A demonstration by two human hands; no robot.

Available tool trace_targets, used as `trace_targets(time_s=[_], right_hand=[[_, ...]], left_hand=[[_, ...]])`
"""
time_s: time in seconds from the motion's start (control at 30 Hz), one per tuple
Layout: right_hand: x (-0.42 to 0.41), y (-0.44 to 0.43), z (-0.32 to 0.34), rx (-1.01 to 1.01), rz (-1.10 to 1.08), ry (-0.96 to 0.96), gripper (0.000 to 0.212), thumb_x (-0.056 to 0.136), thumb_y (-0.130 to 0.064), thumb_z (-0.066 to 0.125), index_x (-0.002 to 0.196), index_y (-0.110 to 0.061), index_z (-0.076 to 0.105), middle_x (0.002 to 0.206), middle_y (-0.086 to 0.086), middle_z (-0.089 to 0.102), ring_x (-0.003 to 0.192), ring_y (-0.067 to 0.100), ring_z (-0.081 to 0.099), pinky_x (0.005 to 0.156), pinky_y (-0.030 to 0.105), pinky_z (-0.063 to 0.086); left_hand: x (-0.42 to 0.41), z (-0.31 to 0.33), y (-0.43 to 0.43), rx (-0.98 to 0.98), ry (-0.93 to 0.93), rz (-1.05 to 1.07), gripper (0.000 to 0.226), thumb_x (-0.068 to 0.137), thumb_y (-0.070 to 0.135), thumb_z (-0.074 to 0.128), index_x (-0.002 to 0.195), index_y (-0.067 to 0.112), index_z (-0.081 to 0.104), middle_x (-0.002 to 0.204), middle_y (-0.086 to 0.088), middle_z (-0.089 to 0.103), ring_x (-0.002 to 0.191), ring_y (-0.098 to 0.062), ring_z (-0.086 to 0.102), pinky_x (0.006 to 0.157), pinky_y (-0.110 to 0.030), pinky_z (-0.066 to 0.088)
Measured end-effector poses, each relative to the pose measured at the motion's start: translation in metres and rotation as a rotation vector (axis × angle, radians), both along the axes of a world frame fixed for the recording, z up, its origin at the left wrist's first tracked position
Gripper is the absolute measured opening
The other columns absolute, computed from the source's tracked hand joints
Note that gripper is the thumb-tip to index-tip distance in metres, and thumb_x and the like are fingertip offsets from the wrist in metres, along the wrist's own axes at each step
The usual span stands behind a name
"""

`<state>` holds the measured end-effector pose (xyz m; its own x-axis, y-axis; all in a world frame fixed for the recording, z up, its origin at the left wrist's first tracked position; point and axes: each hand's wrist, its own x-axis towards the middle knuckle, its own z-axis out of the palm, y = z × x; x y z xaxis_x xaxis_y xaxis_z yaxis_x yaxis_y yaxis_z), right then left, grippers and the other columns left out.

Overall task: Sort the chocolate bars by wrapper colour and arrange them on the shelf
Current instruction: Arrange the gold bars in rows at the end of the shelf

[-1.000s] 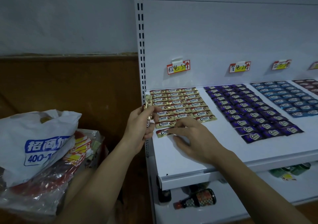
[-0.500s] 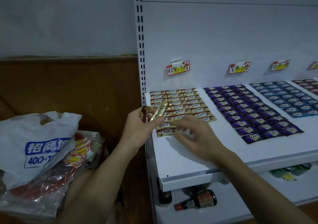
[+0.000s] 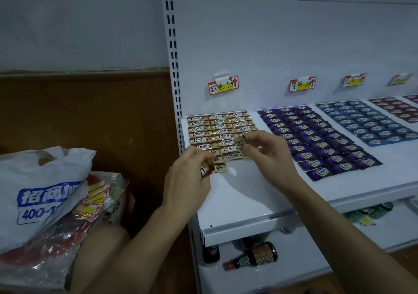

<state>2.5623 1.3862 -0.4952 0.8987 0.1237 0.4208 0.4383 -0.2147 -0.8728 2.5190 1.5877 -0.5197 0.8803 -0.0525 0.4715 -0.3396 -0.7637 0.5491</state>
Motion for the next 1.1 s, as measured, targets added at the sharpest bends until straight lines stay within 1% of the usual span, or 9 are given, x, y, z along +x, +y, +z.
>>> trace_targets(time_s=[0.07, 0.1, 0.27, 0.33, 0.43, 0.6, 0.73, 0.8, 1.1], right_hand=[[0.001, -0.012, -0.005, -0.181, -0.028, -0.049, 0.008, 0.087, -0.014, 0.064, 0.091, -0.018, 0.070, 0.085, -0.002, 0.069, 0.078, 0.021, 0.065, 0.068, 0.048, 0.056], [0.001, -0.016, -0.005, -0.229, -0.025, -0.061, 0.009, 0.087, -0.012, 0.065, 0.093, -0.018, 0.068, 0.084, -0.002, 0.069, 0.078, 0.023, 0.066, 0.069, 0.051, 0.055], [-0.003, -0.027, -0.007, -0.378, -0.002, -0.130, 0.038, 0.081, 0.000, 0.070, 0.113, -0.019, 0.066, 0.095, -0.007, 0.066, 0.079, 0.018, 0.069, 0.068, 0.038, 0.060], [-0.001, -0.030, -0.012, -0.421, 0.005, -0.199, 0.035, 0.077, 0.001, 0.070, 0.106, -0.017, 0.072, 0.099, -0.005, 0.068, 0.085, 0.015, 0.068, 0.072, 0.038, 0.060], [-0.004, -0.031, -0.019, -0.505, -0.043, -0.254, 0.029, 0.073, 0.006, 0.072, 0.090, -0.017, 0.073, 0.091, -0.007, 0.070, 0.085, 0.011, 0.065, 0.076, 0.039, 0.055], [-0.010, -0.028, -0.024, -0.745, -0.105, -0.316, 0.031, 0.072, -0.002, 0.068, 0.096, -0.020, 0.074, 0.100, -0.006, 0.065, 0.097, 0.020, 0.059, 0.078, 0.041, 0.052], [-0.012, -0.027, -0.024, -0.761, -0.084, -0.270, 0.016, 0.080, -0.011, 0.070, 0.091, -0.022, 0.075, 0.092, -0.009, 0.066, 0.087, 0.013, 0.060, 0.073, 0.038, 0.054], [-0.014, -0.026, -0.025, -0.766, -0.076, -0.278, 0.011, 0.083, -0.016, 0.072, 0.092, -0.022, 0.077, 0.093, -0.009, 0.068, 0.088, 0.012, 0.061, 0.074, 0.037, 0.055], [-0.014, -0.024, -0.024, -0.799, -0.053, -0.277, 0.019, 0.087, -0.021, 0.070, 0.105, -0.025, 0.078, 0.103, -0.010, 0.067, 0.094, 0.010, 0.058, 0.075, 0.031, 0.053]], left_hand=[[-0.006, -0.004, -0.007, 0.089, 0.046, 0.004, 0.050, 0.080, 0.000, 0.071, 0.125, 0.022, 0.067, 0.116, 0.009, 0.055, 0.094, -0.018, 0.062, 0.076, -0.037, 0.058], [-0.008, -0.005, -0.009, 0.125, 0.072, 0.010, 0.051, 0.082, 0.003, 0.071, 0.128, 0.023, 0.064, 0.118, 0.010, 0.052, 0.093, -0.019, 0.062, 0.075, -0.038, 0.058], [-0.009, -0.005, -0.012, 0.216, 0.135, 0.023, 0.051, 0.085, 0.010, 0.069, 0.133, 0.028, 0.060, 0.122, 0.012, 0.047, 0.087, -0.020, 0.061, 0.070, -0.037, 0.056], [-0.009, -0.005, -0.012, 0.232, 0.150, 0.024, 0.049, 0.086, 0.013, 0.069, 0.132, 0.028, 0.061, 0.122, 0.013, 0.047, 0.088, -0.019, 0.061, 0.071, -0.036, 0.056], [-0.009, -0.005, -0.012, 0.234, 0.154, 0.030, 0.047, 0.087, 0.015, 0.070, 0.132, 0.028, 0.061, 0.123, 0.013, 0.047, 0.090, -0.020, 0.062, 0.072, -0.037, 0.057], [-0.008, -0.006, -0.013, 0.249, 0.162, 0.037, 0.047, 0.088, 0.018, 0.070, 0.133, 0.027, 0.061, 0.125, 0.013, 0.046, 0.093, -0.020, 0.062, 0.073, -0.037, 0.058], [-0.007, -0.007, -0.013, 0.241, 0.160, 0.035, 0.048, 0.088, 0.017, 0.070, 0.134, 0.027, 0.060, 0.126, 0.013, 0.047, 0.095, -0.020, 0.062, 0.074, -0.037, 0.058], [-0.007, -0.007, -0.013, 0.246, 0.164, 0.033, 0.048, 0.089, 0.017, 0.070, 0.135, 0.027, 0.060, 0.126, 0.013, 0.046, 0.094, -0.018, 0.062, 0.072, -0.034, 0.058], [-0.008, -0.005, -0.012, 0.246, 0.177, 0.025, 0.048, 0.090, 0.017, 0.069, 0.135, 0.027, 0.059, 0.128, 0.013, 0.045, 0.093, -0.016, 0.061, 0.073, -0.032, 0.058]])
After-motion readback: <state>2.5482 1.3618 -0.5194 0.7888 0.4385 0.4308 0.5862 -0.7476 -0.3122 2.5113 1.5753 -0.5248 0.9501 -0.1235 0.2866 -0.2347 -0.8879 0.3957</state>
